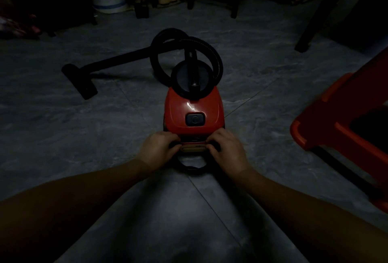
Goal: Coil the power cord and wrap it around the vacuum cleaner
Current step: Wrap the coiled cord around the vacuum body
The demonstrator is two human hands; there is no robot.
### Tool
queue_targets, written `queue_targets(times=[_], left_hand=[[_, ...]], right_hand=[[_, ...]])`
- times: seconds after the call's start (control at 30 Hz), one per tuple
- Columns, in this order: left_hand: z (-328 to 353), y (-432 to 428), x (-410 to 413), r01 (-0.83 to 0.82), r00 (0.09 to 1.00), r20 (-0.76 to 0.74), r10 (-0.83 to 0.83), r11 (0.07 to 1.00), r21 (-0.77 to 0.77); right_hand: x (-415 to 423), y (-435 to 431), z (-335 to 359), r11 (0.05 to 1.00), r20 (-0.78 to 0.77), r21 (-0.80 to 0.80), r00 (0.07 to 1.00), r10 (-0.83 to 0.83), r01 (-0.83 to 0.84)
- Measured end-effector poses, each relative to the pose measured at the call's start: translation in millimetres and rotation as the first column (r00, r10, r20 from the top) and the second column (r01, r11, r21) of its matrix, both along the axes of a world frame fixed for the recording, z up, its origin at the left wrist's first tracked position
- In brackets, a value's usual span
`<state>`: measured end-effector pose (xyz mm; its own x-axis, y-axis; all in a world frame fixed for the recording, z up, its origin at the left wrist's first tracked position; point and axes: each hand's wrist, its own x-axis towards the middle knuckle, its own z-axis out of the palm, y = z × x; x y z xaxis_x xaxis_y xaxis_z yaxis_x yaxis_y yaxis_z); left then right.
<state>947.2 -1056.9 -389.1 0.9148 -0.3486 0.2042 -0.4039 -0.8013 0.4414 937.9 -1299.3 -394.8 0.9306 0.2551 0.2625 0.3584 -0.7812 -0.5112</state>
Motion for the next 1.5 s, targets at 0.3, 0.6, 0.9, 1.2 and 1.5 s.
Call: queue_targets(times=[0.3, 0.6, 0.9, 1.2, 1.5], left_hand=[[0, -5, -1, -0.098, 0.992, -0.084, 0.091, 0.992, -0.083], [-1, -5, -1, -0.123, 0.990, -0.085, 0.117, 0.990, -0.075], [-1, -3, 2, -0.084, 0.995, -0.065, 0.080, 0.995, -0.059], [0, -5, 0, -0.120, 0.989, -0.099, 0.108, 0.986, -0.118], [0, -7, -3, -0.134, 0.988, -0.083, 0.128, 0.988, -0.071]], right_hand=[[3, 1, -6, 0.996, -0.006, 0.062, 0.998, -0.057, 0.057], [3, 2, -10, 0.993, -0.019, 0.081, 0.997, -0.079, 0.080], [4, 2, -10, 0.988, -0.038, 0.105, 0.993, -0.108, 0.111], [2, 4, -7, 0.982, -0.084, 0.116, 0.987, -0.140, 0.149], [2, 9, -3, 0.980, -0.140, 0.095, 0.977, -0.160, 0.174]])
